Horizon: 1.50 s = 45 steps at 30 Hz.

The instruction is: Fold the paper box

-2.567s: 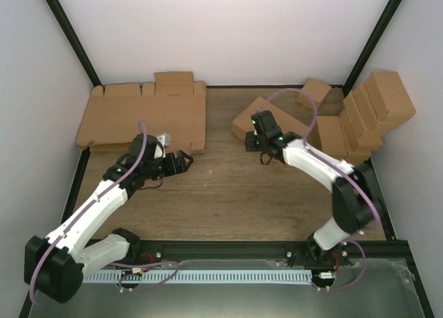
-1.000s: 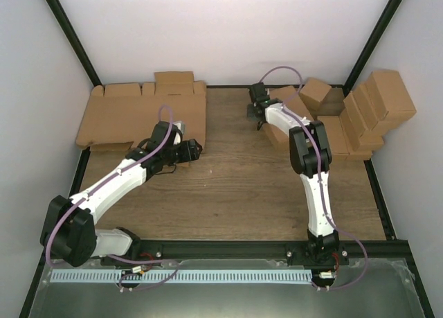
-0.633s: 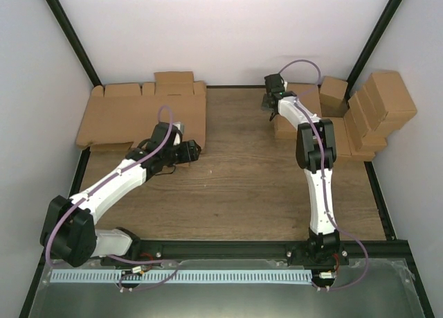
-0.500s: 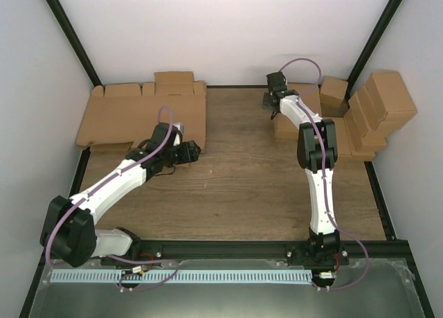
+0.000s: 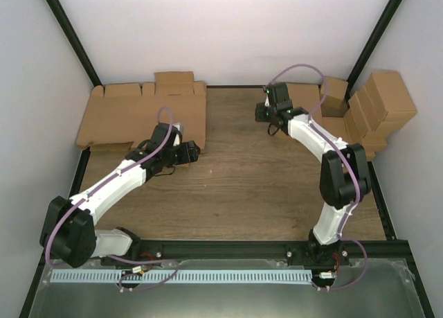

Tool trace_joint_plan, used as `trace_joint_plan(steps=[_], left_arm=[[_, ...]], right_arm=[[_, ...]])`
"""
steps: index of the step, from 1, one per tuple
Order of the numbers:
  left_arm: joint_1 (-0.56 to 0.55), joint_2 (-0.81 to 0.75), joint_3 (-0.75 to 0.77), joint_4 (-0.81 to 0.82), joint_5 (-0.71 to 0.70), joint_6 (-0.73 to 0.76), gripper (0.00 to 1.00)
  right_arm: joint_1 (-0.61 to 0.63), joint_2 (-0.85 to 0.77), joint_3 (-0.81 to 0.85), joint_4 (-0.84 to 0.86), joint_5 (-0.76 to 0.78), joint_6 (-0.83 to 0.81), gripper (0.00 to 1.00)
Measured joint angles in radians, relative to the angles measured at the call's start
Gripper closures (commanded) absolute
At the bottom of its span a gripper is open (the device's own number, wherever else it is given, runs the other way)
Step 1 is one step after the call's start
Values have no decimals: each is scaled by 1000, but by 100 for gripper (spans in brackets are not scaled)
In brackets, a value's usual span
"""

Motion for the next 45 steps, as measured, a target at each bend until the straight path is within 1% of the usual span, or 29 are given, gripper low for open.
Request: trace_joint_plan(steps=[3,5,7,9,11,12,13,14,15,16,18,19,20,23,25,27,29,31,33,34,35,36,37,40,42,45], left_arm=[[0,0,0,0,-5,0,26],[0,0,0,1,-8,1,26],[0,0,0,1,-7,2,26],[0,0,0,1,-7,5,23],[0,0,0,1,-8,13,20],[0,-2,0,1,-10,21,19],[0,-10,-2,2,-14,28,17],[0,-23,-5,2,-17,35,14],[0,-41,-11,11,-19,44,3],[0,-64,-18,23,-21,55,0],[0,-123,-37,52,-29,73,0],[0,-153,-49,74,-33,80,0],[0,-176,-60,95,-39,87,0],[-2,-260,-131,190,-103,113,0],[-4,-312,-196,246,-201,153,0],[-5,-350,-264,297,-310,210,0],[-5,-369,-333,367,-415,275,0],[-5,-370,-394,449,-489,335,0],[-1,-344,-465,564,-564,401,0],[2,-317,-482,602,-593,429,0],[7,-277,-489,643,-631,460,0],[11,-238,-489,681,-663,483,0],[21,-190,-489,732,-695,509,0],[76,-111,-489,814,-728,551,0],[126,-100,-500,872,-734,563,0],[180,-111,-559,996,-727,578,0]], right_arm=[[4,-74,-152,48,-13,23,94],[4,-93,-239,62,-17,37,96],[4,-92,-293,57,-22,54,97],[7,-99,-338,58,-26,66,96],[14,-135,-400,91,-30,66,93],[19,-175,-450,113,-36,65,90],[26,-227,-502,126,-40,65,84],[31,-296,-561,147,-48,60,73],[34,-360,-607,168,-53,54,63],[37,-422,-647,193,-58,50,46],[40,-527,-720,267,-66,39,21],[40,-580,-761,313,-62,35,4],[40,-631,-801,351,-56,38,1],[40,-772,-940,500,-9,38,0],[40,-851,-1057,650,24,1,0],[40,-888,-1149,751,32,-86,0],[40,-878,-1178,785,29,-169,0],[34,-844,-1180,839,24,-232,0],[4,-785,-1181,931,1,-275,2],[-23,-752,-1183,975,-10,-282,2],[-83,-684,-1186,1049,-23,-283,3],[-97,-668,-1186,1060,-26,-282,3],[-137,-621,-1193,1107,-30,-281,3],[-187,-510,-1207,1202,-36,-283,0],[-193,-459,-1207,1239,-50,-297,0],[-202,-393,-1216,1350,-66,-308,0]])
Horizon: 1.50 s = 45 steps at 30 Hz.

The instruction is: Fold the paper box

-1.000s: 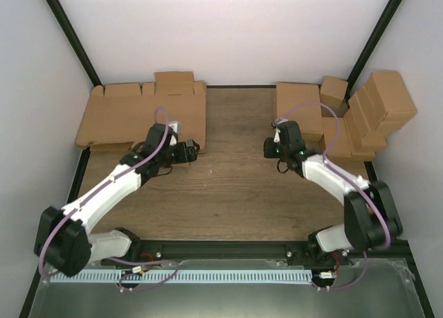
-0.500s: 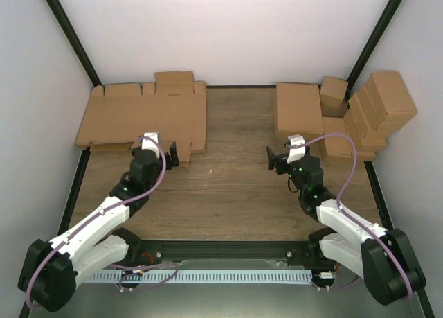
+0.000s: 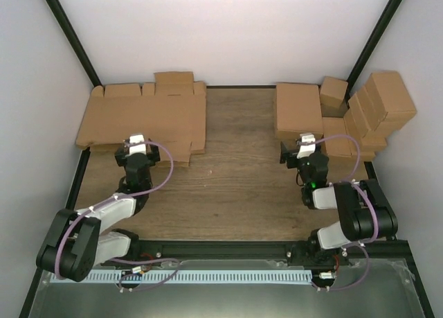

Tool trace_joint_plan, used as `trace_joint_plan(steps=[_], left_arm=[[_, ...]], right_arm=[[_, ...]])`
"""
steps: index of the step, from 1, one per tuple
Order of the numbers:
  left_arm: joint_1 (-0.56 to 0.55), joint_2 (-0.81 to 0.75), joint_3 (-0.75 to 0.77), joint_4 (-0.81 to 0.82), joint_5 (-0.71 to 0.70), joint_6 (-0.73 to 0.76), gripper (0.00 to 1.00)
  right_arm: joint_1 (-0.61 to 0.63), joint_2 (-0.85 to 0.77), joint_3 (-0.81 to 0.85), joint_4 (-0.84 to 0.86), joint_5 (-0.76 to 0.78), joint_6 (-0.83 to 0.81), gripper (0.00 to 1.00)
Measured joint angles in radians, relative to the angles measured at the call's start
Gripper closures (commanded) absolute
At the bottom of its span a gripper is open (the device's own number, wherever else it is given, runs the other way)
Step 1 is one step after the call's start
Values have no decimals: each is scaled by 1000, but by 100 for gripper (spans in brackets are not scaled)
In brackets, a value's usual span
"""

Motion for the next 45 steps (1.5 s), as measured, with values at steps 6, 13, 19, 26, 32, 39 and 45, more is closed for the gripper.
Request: trace_joint_plan(steps=[6,13,19,26,32,39,45], left_arm=[[88,144,11,99,97,22,0],[181,250,70,98,222,-6,0],[261,254,69,128,326,-21,0],[303,282,38,265,425,-9,0],[307,332,27,307,495,5,0],[307,345,-27,410,502,13,0],[307,345,-30,435,502,17,0]], right_arm=[[-85,85,-19,138,-68,17,0],[-90,85,-21,174,-90,35,0],[-91,85,-20,174,-90,43,0],[-92,85,-19,174,-90,50,0],[-92,85,-19,174,-90,50,0],[-92,85,-19,174,-90,50,0],[-92,85,-18,174,-90,53,0]])
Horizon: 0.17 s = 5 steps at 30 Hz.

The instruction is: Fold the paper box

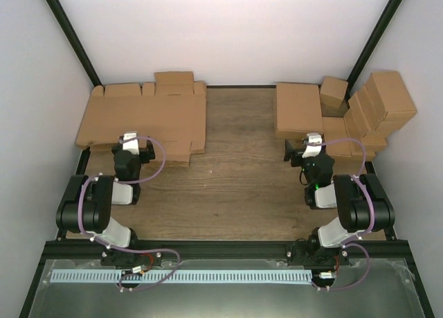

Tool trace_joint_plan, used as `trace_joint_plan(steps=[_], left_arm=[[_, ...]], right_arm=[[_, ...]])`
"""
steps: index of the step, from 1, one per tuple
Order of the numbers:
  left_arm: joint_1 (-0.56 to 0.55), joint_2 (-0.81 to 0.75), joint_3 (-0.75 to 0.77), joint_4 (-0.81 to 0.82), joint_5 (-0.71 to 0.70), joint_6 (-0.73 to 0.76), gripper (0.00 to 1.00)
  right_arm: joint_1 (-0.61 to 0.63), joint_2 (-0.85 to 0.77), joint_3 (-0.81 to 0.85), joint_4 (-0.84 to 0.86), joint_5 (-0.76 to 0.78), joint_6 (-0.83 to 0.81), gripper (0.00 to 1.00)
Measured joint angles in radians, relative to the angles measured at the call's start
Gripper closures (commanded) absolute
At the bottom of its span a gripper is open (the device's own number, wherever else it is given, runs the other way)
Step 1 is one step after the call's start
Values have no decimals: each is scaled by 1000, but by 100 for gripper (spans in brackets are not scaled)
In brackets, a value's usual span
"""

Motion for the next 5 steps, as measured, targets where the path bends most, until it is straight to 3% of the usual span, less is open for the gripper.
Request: trace_joint_plan(steps=[5], left_arm=[[0,0,0,0,1,0,0]], right_arm=[[0,0,1,0,0,0,0]])
